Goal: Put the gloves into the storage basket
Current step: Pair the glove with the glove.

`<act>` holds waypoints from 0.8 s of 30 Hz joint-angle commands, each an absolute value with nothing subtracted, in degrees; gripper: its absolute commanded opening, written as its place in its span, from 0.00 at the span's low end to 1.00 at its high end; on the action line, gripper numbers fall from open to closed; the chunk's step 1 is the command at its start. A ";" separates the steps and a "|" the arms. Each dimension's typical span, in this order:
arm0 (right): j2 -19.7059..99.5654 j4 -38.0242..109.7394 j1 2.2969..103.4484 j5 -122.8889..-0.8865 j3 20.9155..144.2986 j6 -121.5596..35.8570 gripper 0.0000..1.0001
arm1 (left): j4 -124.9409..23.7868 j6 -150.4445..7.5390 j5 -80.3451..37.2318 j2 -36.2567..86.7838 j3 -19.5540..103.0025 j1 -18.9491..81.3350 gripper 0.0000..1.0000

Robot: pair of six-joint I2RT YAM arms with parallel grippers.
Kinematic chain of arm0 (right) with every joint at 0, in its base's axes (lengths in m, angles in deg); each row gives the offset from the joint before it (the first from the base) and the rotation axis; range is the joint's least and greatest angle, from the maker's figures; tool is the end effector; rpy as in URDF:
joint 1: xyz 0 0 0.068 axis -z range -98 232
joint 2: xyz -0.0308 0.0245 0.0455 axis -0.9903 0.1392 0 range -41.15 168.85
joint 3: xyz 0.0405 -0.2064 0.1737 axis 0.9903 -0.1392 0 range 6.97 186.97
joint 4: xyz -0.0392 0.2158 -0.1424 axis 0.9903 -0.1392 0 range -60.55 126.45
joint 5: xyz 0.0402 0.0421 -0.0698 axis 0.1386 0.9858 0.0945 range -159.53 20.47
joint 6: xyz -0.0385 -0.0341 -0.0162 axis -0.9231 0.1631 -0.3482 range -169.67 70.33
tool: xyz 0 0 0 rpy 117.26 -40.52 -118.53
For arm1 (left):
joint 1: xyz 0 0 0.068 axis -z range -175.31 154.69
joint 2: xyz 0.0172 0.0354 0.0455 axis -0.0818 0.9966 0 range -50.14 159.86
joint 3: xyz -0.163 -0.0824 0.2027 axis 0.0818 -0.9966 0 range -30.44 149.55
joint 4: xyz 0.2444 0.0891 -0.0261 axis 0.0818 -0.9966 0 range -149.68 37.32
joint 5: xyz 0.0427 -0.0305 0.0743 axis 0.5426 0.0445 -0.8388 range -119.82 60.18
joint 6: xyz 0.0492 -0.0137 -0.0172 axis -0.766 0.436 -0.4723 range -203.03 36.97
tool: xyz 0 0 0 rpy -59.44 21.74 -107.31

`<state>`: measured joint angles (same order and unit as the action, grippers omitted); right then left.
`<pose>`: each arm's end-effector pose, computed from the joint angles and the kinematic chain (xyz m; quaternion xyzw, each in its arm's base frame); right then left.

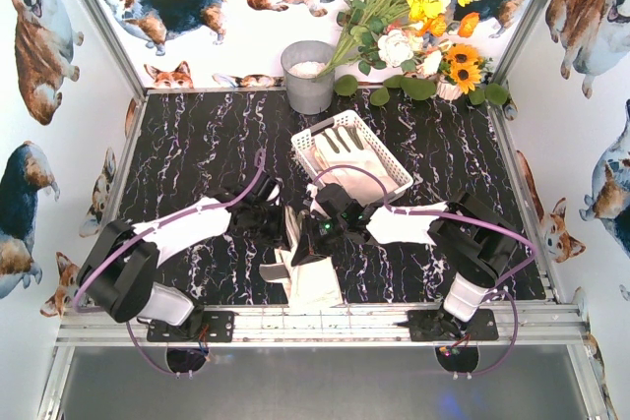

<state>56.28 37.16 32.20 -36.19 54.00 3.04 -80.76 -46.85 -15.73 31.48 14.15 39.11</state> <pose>0.1939 0.2598 0.1456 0.0760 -0.9016 -0.4259 0.0034 0.2088 -0.1535 0.1766 0.0115 0.9694 -0.2213 0.1054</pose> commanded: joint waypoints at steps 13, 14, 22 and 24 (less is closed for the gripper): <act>54.10 39.57 32.17 -37.36 53.98 2.89 0.00 | -93.46 -52.56 -4.88 30.24 14.20 42.76 0.28; 54.12 39.46 32.17 -37.36 53.99 2.89 0.00 | -93.53 -52.46 -3.84 30.34 14.02 43.02 0.29; 53.86 38.94 32.17 -37.70 54.08 2.76 0.00 | -99.31 -53.96 -4.14 30.52 15.95 45.00 0.39; 53.76 38.85 32.17 -37.71 54.17 2.72 0.00 | -100.37 -53.60 -5.04 29.57 16.39 45.03 0.43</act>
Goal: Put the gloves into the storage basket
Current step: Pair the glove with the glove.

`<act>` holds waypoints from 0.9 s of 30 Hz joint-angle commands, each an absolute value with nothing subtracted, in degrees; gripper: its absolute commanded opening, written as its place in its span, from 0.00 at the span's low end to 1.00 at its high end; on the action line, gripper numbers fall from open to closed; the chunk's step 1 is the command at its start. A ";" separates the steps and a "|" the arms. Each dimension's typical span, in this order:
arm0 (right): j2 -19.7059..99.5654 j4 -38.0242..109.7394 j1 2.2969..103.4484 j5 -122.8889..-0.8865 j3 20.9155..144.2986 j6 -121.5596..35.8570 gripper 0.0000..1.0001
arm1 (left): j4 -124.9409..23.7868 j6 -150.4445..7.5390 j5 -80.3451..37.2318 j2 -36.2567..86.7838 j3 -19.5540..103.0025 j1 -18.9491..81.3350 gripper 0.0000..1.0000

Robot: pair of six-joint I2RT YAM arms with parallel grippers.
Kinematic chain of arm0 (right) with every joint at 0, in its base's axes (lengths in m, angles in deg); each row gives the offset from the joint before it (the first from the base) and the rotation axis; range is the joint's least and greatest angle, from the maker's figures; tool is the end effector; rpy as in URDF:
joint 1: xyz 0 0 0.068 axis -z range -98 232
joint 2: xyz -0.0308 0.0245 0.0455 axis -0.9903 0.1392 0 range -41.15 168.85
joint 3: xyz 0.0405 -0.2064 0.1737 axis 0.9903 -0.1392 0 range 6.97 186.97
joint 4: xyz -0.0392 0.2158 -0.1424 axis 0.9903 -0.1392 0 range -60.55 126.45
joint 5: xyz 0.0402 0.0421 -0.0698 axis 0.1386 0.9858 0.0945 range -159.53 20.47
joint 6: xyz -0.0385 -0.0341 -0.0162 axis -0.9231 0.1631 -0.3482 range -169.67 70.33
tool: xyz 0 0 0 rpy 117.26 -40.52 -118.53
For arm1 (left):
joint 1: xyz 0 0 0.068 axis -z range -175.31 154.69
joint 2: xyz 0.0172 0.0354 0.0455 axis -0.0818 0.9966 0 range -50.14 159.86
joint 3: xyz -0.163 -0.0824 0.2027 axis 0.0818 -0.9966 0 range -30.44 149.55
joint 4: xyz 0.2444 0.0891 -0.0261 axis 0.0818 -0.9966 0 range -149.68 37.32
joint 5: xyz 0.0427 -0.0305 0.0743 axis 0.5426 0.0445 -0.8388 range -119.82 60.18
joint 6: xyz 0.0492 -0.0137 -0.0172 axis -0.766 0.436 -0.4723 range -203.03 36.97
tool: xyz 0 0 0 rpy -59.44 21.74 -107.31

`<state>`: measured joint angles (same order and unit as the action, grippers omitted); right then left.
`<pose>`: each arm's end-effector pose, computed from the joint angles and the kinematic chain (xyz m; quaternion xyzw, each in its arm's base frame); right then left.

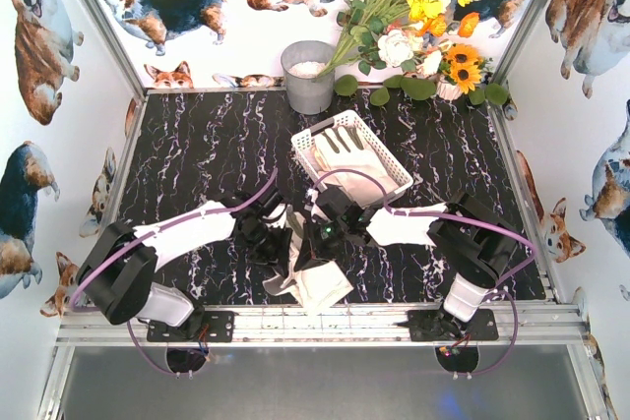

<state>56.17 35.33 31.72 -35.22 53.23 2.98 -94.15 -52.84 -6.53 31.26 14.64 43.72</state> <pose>0.1875 0.2572 0.1408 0.0769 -0.9057 -0.4160 0.0253 0.1746 -0.1596 0.1735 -0.0964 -0.9693 0.2243 0.0282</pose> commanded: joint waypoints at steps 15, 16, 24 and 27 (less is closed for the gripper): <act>53.19 35.65 30.90 -33.94 56.63 -2.64 0.24 | -102.11 -45.79 -15.01 17.20 17.64 44.70 0.47; 53.24 35.28 30.75 -33.67 56.89 -2.98 0.28 | -102.28 -45.34 -16.32 16.43 18.05 44.38 0.47; 49.79 28.99 29.31 -34.37 59.35 -6.52 0.43 | -95.58 -39.61 -24.15 10.51 16.97 42.41 0.52; 47.52 24.92 29.27 -36.10 59.48 -8.17 0.44 | -89.46 -36.41 -24.09 8.90 14.67 42.33 0.52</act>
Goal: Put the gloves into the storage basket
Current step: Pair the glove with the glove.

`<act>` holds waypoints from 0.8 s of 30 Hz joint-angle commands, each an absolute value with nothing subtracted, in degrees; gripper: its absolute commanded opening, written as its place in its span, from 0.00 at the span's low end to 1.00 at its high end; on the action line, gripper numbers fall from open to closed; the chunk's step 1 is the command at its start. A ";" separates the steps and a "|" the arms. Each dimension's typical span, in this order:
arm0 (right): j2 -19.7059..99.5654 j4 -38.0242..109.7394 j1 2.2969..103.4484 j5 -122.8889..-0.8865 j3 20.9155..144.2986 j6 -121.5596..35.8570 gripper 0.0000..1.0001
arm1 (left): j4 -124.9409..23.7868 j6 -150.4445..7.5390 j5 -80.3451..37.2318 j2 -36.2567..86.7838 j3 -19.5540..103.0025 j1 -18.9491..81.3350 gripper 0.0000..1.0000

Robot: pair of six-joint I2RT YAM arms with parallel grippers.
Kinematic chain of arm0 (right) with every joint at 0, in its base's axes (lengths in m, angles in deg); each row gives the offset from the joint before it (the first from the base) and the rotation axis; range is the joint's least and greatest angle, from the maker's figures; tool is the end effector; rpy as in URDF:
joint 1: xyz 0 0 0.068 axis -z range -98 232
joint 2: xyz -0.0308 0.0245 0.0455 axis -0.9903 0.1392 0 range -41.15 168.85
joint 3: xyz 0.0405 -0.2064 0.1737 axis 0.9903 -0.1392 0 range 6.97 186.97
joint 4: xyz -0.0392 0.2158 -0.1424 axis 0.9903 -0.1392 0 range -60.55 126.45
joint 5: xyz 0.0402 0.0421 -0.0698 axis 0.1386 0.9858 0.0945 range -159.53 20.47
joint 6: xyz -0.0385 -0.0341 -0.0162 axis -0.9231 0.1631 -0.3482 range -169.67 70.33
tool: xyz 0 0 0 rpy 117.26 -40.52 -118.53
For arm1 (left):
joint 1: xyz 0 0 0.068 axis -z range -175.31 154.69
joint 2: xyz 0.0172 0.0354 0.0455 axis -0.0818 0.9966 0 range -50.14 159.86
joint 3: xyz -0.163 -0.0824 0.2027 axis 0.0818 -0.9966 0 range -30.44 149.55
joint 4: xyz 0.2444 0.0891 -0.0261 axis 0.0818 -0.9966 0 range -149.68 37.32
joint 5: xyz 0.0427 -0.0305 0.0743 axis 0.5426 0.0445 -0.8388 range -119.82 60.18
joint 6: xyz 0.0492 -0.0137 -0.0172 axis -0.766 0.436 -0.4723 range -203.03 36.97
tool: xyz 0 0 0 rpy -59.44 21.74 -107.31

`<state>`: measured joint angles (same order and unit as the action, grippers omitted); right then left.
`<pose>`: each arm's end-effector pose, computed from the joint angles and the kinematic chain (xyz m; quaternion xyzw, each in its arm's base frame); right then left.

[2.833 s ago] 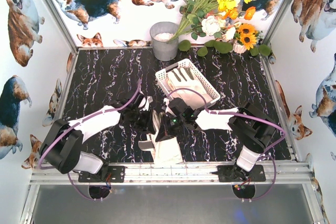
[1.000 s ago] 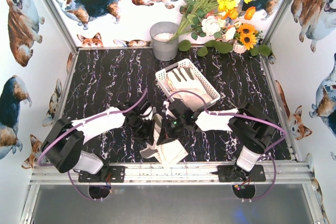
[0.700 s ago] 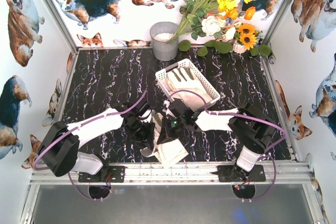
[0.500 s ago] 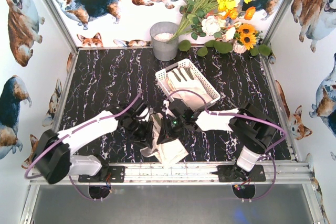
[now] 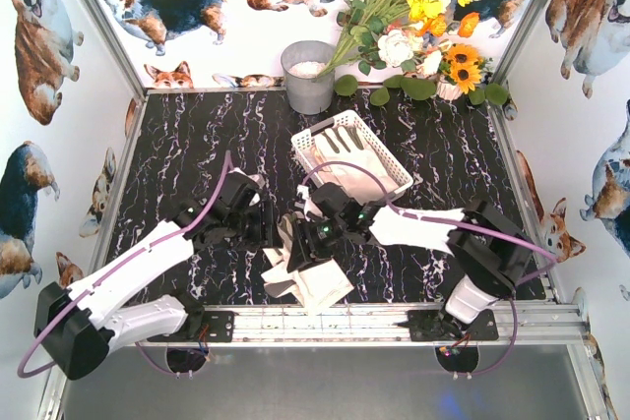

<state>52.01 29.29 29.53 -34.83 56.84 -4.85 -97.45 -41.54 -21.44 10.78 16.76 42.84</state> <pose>0.1787 0.2659 0.1731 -0.1606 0.8895 0.4278 0.0027 0.1549 -0.1283 0.2513 -0.0082 0.9600 -0.2274 0.1630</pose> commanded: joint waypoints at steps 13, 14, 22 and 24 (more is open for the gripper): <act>48.88 20.77 27.70 -36.39 61.07 -9.81 0.13 | -77.44 -33.83 -23.16 12.36 7.23 41.62 0.31; 49.34 21.14 27.70 -36.13 61.37 -9.65 0.12 | -76.95 -33.56 -23.10 12.55 7.18 41.61 0.28; 51.90 22.70 27.62 -34.52 62.82 -8.99 0.06 | -81.42 -33.46 -22.77 11.56 10.69 41.52 0.25; 52.51 23.52 27.64 -33.93 62.77 -8.44 0.05 | -82.93 -33.63 -22.84 10.71 11.76 41.53 0.26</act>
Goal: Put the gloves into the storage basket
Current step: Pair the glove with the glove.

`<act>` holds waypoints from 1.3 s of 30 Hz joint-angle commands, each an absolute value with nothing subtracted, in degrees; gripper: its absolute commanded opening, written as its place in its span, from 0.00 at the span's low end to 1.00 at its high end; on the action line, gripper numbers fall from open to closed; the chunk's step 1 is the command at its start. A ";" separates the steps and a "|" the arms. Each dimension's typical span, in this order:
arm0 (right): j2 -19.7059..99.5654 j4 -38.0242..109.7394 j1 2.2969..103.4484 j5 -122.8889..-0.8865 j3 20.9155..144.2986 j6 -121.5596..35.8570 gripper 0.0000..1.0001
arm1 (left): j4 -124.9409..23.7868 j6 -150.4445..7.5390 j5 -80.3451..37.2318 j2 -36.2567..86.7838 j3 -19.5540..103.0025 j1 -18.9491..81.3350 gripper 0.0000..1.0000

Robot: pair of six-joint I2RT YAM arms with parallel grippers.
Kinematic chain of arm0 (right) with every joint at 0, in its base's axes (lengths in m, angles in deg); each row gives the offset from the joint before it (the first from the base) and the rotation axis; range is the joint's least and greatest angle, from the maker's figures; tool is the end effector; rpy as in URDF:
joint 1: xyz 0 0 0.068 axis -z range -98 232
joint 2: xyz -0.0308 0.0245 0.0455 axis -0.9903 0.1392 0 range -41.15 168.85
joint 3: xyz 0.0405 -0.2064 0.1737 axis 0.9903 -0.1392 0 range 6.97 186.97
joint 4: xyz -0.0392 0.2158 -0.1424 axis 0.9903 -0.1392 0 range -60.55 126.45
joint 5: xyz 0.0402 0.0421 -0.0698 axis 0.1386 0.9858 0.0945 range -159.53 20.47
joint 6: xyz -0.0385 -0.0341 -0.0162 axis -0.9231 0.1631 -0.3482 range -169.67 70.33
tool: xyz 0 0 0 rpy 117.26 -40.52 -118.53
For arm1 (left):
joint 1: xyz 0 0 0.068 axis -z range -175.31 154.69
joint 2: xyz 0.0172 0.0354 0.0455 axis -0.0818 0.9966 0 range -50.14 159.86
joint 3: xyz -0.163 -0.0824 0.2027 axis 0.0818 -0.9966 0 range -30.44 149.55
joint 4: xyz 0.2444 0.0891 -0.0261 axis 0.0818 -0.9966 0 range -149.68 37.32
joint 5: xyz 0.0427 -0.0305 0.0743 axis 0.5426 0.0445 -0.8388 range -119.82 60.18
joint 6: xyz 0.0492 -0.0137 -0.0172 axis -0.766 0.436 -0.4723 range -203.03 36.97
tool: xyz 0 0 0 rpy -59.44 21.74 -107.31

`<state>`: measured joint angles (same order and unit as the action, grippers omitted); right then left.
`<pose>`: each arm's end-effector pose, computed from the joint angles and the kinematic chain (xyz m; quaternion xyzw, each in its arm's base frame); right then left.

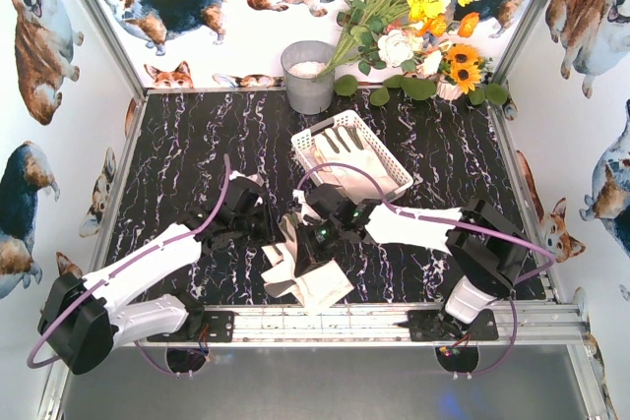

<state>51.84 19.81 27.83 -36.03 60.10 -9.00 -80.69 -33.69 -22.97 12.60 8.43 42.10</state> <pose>0.1699 0.2689 0.1797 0.1903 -0.9008 -0.3899 0.0165 0.1682 -0.1339 0.2179 -0.0787 0.9404 -0.2649 0.1982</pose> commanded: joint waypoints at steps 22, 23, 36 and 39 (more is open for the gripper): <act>61.51 22.00 27.69 -31.21 65.49 -6.26 0.00 | -67.71 -30.87 -21.52 18.00 0.22 41.52 0.05; 61.59 21.77 27.71 -31.25 65.63 -6.33 0.00 | -66.83 -30.41 -21.49 18.04 -0.77 41.52 0.04; 55.63 14.57 28.06 -33.91 66.44 -9.54 0.10 | -63.59 -31.08 -23.47 18.33 -8.04 41.52 0.01; 51.76 10.69 29.27 -35.69 65.66 -11.30 0.18 | -62.46 -33.16 -21.43 16.78 -6.03 41.52 0.08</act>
<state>58.55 15.52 28.15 -33.48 64.01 -7.89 -63.12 -30.06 -21.04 17.84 -6.37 41.95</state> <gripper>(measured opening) 0.139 0.042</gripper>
